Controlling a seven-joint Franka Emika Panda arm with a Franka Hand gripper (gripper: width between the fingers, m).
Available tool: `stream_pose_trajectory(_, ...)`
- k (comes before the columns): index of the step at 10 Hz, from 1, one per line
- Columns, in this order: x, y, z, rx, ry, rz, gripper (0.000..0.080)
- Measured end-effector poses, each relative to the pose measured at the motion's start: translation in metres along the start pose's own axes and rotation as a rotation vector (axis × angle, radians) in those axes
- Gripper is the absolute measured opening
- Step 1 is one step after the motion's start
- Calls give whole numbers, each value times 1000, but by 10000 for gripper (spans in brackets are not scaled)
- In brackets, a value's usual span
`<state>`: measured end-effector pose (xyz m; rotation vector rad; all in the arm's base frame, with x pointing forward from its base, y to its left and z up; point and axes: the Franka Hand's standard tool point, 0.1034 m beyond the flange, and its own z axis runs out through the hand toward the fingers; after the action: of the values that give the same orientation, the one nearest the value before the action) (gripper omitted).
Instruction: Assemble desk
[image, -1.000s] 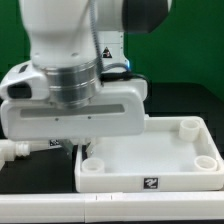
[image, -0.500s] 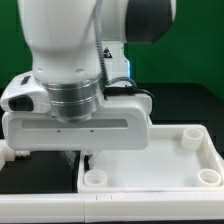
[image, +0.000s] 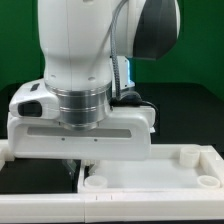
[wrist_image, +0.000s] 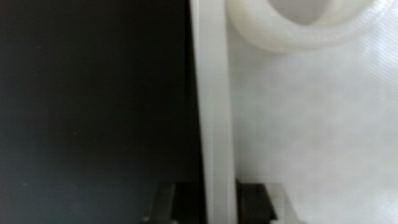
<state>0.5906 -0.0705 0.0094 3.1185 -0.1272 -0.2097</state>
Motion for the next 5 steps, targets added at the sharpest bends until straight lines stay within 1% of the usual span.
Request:
stream_pose_trajectory(1,0,0,0,0,0,0,54)
stream_pose_trajectory(2,0,0,0,0,-1,0,115)
stream_pose_trajectory(3,0,0,1,0,-1,0,299)
stream_pose_trajectory(4,0,0,0,0,-1,0,434)
stream_pose_trajectory(5,-6,3,-9,11,-55,10,434)
